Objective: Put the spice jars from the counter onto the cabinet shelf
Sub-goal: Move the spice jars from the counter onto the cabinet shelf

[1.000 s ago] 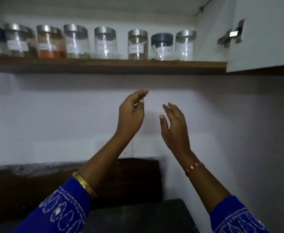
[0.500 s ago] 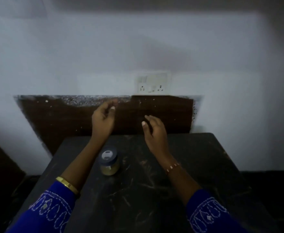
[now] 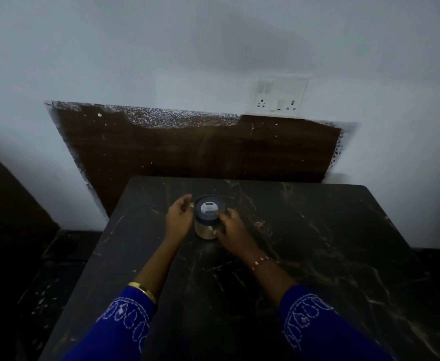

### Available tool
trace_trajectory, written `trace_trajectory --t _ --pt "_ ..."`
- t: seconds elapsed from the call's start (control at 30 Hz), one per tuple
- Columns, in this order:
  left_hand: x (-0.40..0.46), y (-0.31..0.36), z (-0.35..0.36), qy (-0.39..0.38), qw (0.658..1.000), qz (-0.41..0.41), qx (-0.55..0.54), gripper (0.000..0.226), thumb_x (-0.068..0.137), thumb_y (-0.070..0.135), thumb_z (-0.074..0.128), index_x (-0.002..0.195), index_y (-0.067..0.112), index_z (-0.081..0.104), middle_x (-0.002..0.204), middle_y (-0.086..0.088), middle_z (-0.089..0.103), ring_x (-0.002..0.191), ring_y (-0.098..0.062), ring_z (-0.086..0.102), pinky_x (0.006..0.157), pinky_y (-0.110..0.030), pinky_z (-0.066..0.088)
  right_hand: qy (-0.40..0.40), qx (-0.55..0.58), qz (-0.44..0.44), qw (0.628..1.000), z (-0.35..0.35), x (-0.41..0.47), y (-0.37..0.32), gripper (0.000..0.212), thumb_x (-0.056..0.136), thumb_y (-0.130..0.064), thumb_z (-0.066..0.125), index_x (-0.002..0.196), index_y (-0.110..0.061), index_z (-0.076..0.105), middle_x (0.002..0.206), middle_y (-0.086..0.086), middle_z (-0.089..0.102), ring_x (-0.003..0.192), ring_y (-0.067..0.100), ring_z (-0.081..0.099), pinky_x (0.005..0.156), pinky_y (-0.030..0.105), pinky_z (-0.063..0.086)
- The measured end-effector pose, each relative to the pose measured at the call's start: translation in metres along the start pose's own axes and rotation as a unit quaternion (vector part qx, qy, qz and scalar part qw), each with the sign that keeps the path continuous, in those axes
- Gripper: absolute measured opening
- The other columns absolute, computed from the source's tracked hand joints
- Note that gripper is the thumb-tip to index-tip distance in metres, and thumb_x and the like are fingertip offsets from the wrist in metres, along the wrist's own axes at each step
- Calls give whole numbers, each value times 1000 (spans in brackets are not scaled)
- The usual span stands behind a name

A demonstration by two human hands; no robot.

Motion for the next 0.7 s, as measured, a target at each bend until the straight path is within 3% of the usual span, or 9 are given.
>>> trace_trajectory --t 0.1,0.17,0.3,0.4,0.6,0.7 --pt "2 -19 6 -43 998 -43 -13 45 93 1 43 138 3 38 143 -14 44 132 -24 42 102 -27 35 -27 -4 31 999 14 4 10 59 92 -14 52 145 -18 28 156 13 9 143 29 23 116 39 28" --pt "3 -28 12 -69 996 -57 -26 47 93 -1 42 139 3 36 143 -14 44 132 -25 42 105 -32 36 -10 0 28 1000 14 5 10 55 90 -11 56 140 -16 34 153 12 18 138 28 31 112 36 33" --pt "6 -36 20 -74 994 -72 -39 43 93 -3 41 136 0 41 139 -16 49 128 -26 47 103 -32 38 63 18 15 998 4 7 9 21 84 -9 62 100 -15 50 127 10 43 109 19 51 88 23 39" --pt "5 -41 24 -75 994 -77 -34 41 93 0 43 134 1 44 135 -17 52 125 -26 50 100 -31 41 102 30 13 994 -5 6 14 23 81 -14 67 85 -18 45 114 10 50 91 13 47 79 19 33" --pt "-4 -39 28 -64 993 -82 -53 37 93 3 45 129 0 48 136 -17 50 124 -27 49 96 -28 40 101 130 9 986 -31 -2 29 18 78 -14 71 82 -17 54 110 12 59 105 24 59 89 34 51" --pt "-12 -30 31 -106 984 -106 -95 28 96 13 41 120 5 56 129 -19 54 108 -25 57 90 -33 47 59 236 -3 970 -53 -15 28 16 82 -10 67 82 -18 53 109 9 62 106 21 61 83 28 53"
Point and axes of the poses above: each hand's wrist, its own x-axis towards the middle knuckle, its own z-axis out of the palm, y = z × x, the point moved 7 cm from there along x, towards the middle knuckle
